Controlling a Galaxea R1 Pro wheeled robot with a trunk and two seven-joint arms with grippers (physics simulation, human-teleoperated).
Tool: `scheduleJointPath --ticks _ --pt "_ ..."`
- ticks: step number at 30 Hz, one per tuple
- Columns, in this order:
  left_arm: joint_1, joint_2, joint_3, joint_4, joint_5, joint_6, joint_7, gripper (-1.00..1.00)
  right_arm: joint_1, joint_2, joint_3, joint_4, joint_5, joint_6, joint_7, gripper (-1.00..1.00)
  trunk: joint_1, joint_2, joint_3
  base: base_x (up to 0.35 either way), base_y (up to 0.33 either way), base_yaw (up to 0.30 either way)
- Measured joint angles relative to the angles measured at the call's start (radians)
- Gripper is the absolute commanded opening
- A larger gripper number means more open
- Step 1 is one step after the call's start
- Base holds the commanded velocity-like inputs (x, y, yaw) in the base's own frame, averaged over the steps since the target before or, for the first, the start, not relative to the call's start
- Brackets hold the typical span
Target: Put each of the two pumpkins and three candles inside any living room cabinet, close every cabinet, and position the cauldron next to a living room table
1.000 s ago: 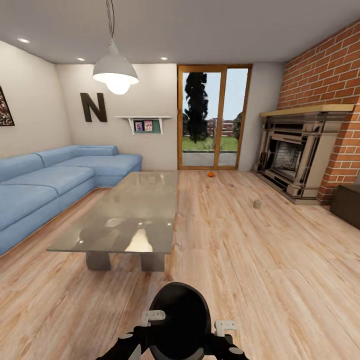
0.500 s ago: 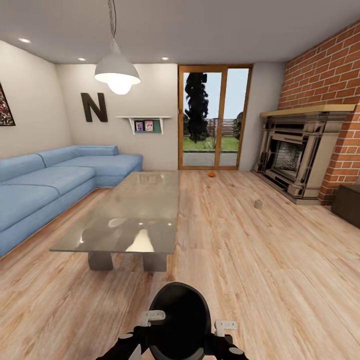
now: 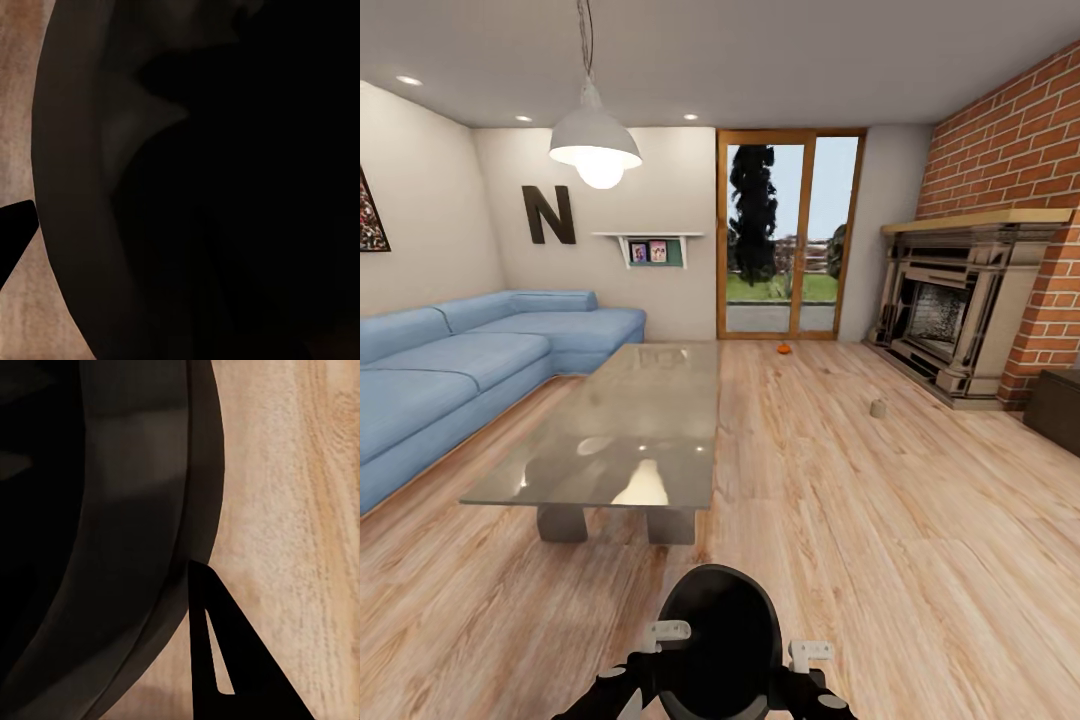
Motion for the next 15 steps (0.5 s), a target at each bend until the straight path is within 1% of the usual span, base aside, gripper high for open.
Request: scheduleJointPath --ticks 4,6,9,15 --pt "0.000 0.000 0.000 0.000 0.000 0.000 0.000 -1.00 0.000 0.000 0.001 -0.001 0.000 0.001 0.000 -1.00 0.000 0.000 0.000 0.001 0.001 0.000" --pt "0.000 0.000 0.000 0.000 0.000 0.000 0.000 -1.00 0.000 0.000 0.000 -0.001 0.000 0.000 0.000 -1.00 0.000 0.000 0.000 0.000 -0.077 0.000" --pt "0.000 0.000 0.000 0.000 0.000 0.000 0.000 -1.00 0.000 0.000 0.000 0.000 0.000 0.000 0.000 -1.00 0.000 0.000 0.000 0.000 -0.202 0.000" --pt "0.000 0.000 0.000 0.000 0.000 0.000 0.000 -1.00 0.000 0.000 0.000 0.000 0.000 0.000 0.000 -1.00 0.000 0.000 0.000 0.022 -0.265 0.000"
